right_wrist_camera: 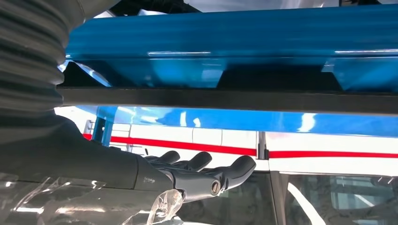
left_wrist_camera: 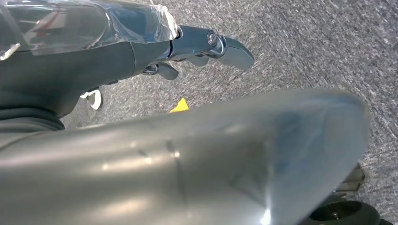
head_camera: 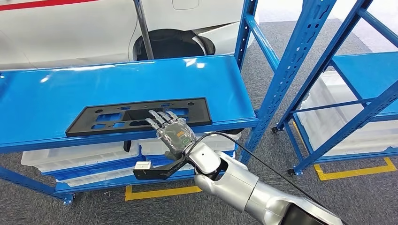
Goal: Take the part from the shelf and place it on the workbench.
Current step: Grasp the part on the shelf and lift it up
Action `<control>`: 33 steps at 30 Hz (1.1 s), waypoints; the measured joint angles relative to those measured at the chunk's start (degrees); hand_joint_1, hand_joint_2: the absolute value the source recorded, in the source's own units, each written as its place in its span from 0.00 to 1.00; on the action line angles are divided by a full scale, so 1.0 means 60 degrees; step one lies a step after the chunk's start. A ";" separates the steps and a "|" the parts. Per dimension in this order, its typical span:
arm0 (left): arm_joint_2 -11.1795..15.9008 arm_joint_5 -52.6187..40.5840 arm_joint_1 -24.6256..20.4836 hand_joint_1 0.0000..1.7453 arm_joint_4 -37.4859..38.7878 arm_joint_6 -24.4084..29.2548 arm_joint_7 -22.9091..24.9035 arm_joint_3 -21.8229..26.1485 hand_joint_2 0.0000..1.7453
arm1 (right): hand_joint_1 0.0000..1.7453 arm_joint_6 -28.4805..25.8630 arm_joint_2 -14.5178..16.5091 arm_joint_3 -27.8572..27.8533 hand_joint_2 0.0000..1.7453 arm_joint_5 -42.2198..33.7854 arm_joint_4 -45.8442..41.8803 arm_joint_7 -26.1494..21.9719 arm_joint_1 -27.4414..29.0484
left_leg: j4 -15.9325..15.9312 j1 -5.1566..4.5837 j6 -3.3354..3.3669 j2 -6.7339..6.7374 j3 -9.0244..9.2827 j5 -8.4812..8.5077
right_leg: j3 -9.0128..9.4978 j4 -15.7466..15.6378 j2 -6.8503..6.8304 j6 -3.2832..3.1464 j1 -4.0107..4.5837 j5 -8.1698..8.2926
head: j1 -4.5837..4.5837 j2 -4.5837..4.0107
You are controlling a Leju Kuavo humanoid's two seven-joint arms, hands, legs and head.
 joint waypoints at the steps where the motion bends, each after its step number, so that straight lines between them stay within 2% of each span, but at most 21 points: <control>1: -0.0001 0.0000 0.0002 0.00 0.0000 0.0000 0.0000 -0.0002 0.00 | 0.00 0.0000 -0.0004 0.0005 1.00 -0.0001 0.0003 0.0000 -0.0002 | 0.0001 0.0009 -0.0029 -0.0009 0.0065 -0.0046 | 0.0229 -0.0602 -0.0007 0.0006 -0.0023 0.0416 | 0.0000 0.0000; 2: -0.0001 0.0000 0.0000 0.00 0.0001 0.0000 0.0000 -0.0004 0.00 | 0.00 0.0000 -0.0005 0.0010 1.00 -0.0003 0.0004 0.0000 -0.0005 | 0.0004 0.0008 -0.0071 -0.0018 0.0127 -0.0097 | 0.0530 -0.1313 -0.0017 0.0010 -0.0043 0.0791 | 0.0001 0.0000; 3: 0.0000 0.0001 -0.0010 0.00 0.0002 0.0001 0.0000 -0.0005 0.00 | 0.00 -0.0001 -0.0002 0.0015 1.00 -0.0006 0.0004 0.0000 -0.0012 | 0.0017 -0.0009 -0.0124 -0.0025 0.0170 -0.0150 | 0.0806 -0.1932 -0.0020 -0.0008 -0.0050 0.1039 | 0.0000 0.0000; 4: 0.0001 0.0003 -0.0017 0.00 0.0003 0.0002 0.0000 -0.0006 0.00 | 0.00 -0.0001 0.0001 0.0019 1.00 -0.0012 0.0005 -0.0001 -0.0016 | 0.0020 -0.0026 -0.0173 -0.0028 0.0192 -0.0187 | 0.0981 -0.2324 -0.0021 -0.0037 -0.0046 0.1147 | -0.0002 0.0000; 8: 0.0001 0.0010 -0.0017 0.00 0.0002 0.0000 0.0000 -0.0006 0.00 | 0.00 -0.0001 0.0012 0.0025 1.00 -0.0026 0.0015 -0.0012 -0.0025 | 0.0093 -0.0003 -0.0359 -0.0002 0.0154 -0.0324 | 0.1079 -0.2546 0.0009 -0.0261 -0.0009 0.1102 | -0.0008 0.0000; 10: -0.0001 0.0008 -0.0028 0.00 0.0001 0.0000 0.0000 -0.0006 0.00 | 0.00 -0.0001 0.0024 0.0025 1.00 -0.0025 0.0015 -0.0016 -0.0033 | 0.0847 0.0029 -0.0451 0.0017 -0.0207 -0.0711 | 0.1114 -0.2562 0.0009 -0.0365 -0.0038 0.1084 | -0.0017 0.0000; 12: -0.0002 0.0008 -0.0025 0.00 0.0001 0.0000 -0.0002 -0.0006 0.00 | 0.00 -0.0001 0.0030 0.0028 1.00 -0.0026 0.0018 -0.0024 -0.0030 | 0.2238 0.0037 -0.0514 0.0023 -0.0927 -0.1248 | 0.1139 -0.2560 0.0004 -0.0431 -0.0018 0.1043 | -0.0024 0.0000; 13: -0.0002 0.0009 -0.0015 0.00 0.0001 0.0000 -0.0002 -0.0006 0.00 | 0.00 -0.0001 0.0030 0.0033 1.00 -0.0026 0.0022 -0.0027 -0.0026 | 0.2788 0.0038 -0.0523 0.0024 -0.1260 -0.1377 | 0.1157 -0.2559 0.0008 -0.0445 -0.0001 0.1018 | -0.0024 0.0000; 14: -0.0002 0.0010 -0.0001 0.00 0.0002 0.0000 -0.0002 -0.0006 0.00 | 0.00 -0.0001 0.0030 0.0039 1.00 -0.0027 0.0026 -0.0029 -0.0022 | 0.3015 0.0033 -0.0508 0.0024 -0.1449 -0.1329 | 0.1190 -0.2559 0.0013 -0.0452 0.0021 0.0989 | -0.0024 0.0000; 15: -0.0002 0.0011 0.0009 0.00 0.0001 0.0000 -0.0001 -0.0006 0.00 | 0.00 -0.0001 0.0031 0.0046 1.00 -0.0028 0.0030 -0.0031 -0.0020 | 0.2931 0.0027 -0.0481 0.0023 -0.1481 -0.1148 | 0.1233 -0.2559 0.0021 -0.0453 0.0042 0.0959 | -0.0024 0.0000; 16: -0.0002 0.0011 0.0013 0.00 0.0001 0.0000 0.0000 -0.0006 0.00 | 0.00 0.0000 0.0031 0.0051 1.00 -0.0029 0.0032 -0.0034 -0.0020 | 0.2569 0.0014 -0.0438 0.0023 -0.1366 -0.0862 | 0.1285 -0.2559 0.0030 -0.0451 0.0059 0.0926 | -0.0025 0.0000; 18: 0.0001 0.0011 0.0001 0.00 0.0002 0.0000 -0.0002 -0.0006 0.00 | 0.00 0.0000 0.0034 0.0056 1.00 -0.0029 0.0033 -0.0045 -0.0026 | 0.1337 -0.0048 -0.0282 0.0024 -0.0869 -0.0175 | 0.1408 -0.2565 0.0033 -0.0435 0.0086 0.0851 | -0.0024 0.0000; 20: 0.0008 0.0011 -0.0018 0.00 0.0009 0.0001 -0.0004 -0.0006 0.00 | 0.00 -0.0001 0.0036 0.0059 1.00 -0.0031 0.0034 -0.0053 -0.0040 | 0.0392 -0.0129 -0.0130 0.0030 -0.0438 0.0167 | 0.1472 -0.2566 0.0031 -0.0383 0.0121 0.0781 | -0.0021 -0.0001; 22: 0.0011 0.0011 -0.0020 0.00 0.0015 0.0001 -0.0003 -0.0006 0.00 | 0.00 0.0001 0.0035 0.0069 1.00 -0.0033 0.0035 -0.0054 -0.0048 | 0.0179 -0.0184 -0.0073 0.0028 -0.0316 0.0118 | 0.1470 -0.2583 0.0024 -0.0308 0.0127 0.0750 | -0.0015 -0.0001; 25: 0.0004 0.0011 -0.0017 0.00 0.0016 0.0000 -0.0003 -0.0006 0.00 | 0.00 0.0003 0.0036 0.0083 1.00 -0.0035 0.0034 -0.0055 -0.0060 | 0.0037 -0.0123 0.0008 0.0023 -0.0210 0.0111 | 0.1420 -0.2384 0.0010 -0.0155 0.0114 0.0569 | -0.0008 0.0000; 27: 0.0008 0.0011 -0.0031 0.00 0.0020 0.0000 -0.0004 -0.0006 0.00 | 0.00 0.0005 0.0034 0.0084 1.00 -0.0037 0.0035 -0.0054 -0.0064 | -0.0019 -0.0084 0.0078 0.0027 -0.0109 0.0090 | 0.0962 -0.1400 0.0000 -0.0069 0.0090 0.0096 | 0.0001 0.0000; 29: 0.0012 0.0011 -0.0029 0.00 0.0022 0.0000 -0.0004 -0.0006 0.00 | 0.00 0.0008 0.0017 0.0095 1.00 -0.0041 0.0039 -0.0050 -0.0042 | -0.0018 -0.0087 0.0130 0.0029 -0.0045 0.0036 | 0.0234 -0.0103 -0.0002 -0.0010 0.0061 -0.0339 | 0.0005 0.0000; 30: 0.0011 0.0011 -0.0020 0.00 0.0022 0.0000 -0.0003 -0.0006 0.00 | 0.00 0.0009 0.0005 0.0103 1.00 -0.0043 0.0041 -0.0047 -0.0031 | -0.0017 -0.0090 0.0139 0.0024 -0.0006 0.0004 | -0.0001 0.0210 -0.0003 0.0006 0.0053 -0.0326 | 0.0005 0.0000; 31: 0.0010 0.0011 -0.0012 0.00 0.0022 0.0000 -0.0002 -0.0006 0.00 | 0.00 0.0010 -0.0006 0.0110 1.00 -0.0044 0.0043 -0.0044 -0.0025 | -0.0017 -0.0091 0.0136 0.0015 0.0045 -0.0034 | -0.0054 0.0149 -0.0004 0.0007 0.0050 -0.0121 | 0.0006 0.0000; 32: 0.0009 0.0010 -0.0007 0.00 0.0022 0.0000 -0.0002 -0.0006 0.00 | 0.00 0.0010 -0.0013 0.0115 1.00 -0.0044 0.0043 -0.0041 -0.0025 | -0.0016 -0.0092 0.0122 0.0004 0.0112 -0.0078 | 0.0092 -0.0309 -0.0005 -0.0012 0.0050 0.0255 | 0.0007 0.0000; 33: 0.0008 0.0009 -0.0008 0.00 0.0022 0.0000 -0.0002 -0.0006 0.00 | 0.00 0.0010 -0.0015 0.0116 1.00 -0.0044 0.0042 -0.0040 -0.0028 | -0.0016 -0.0095 0.0103 -0.0006 0.0183 -0.0128 | 0.0380 -0.1021 -0.0006 -0.0048 0.0053 0.0697 | 0.0008 0.0000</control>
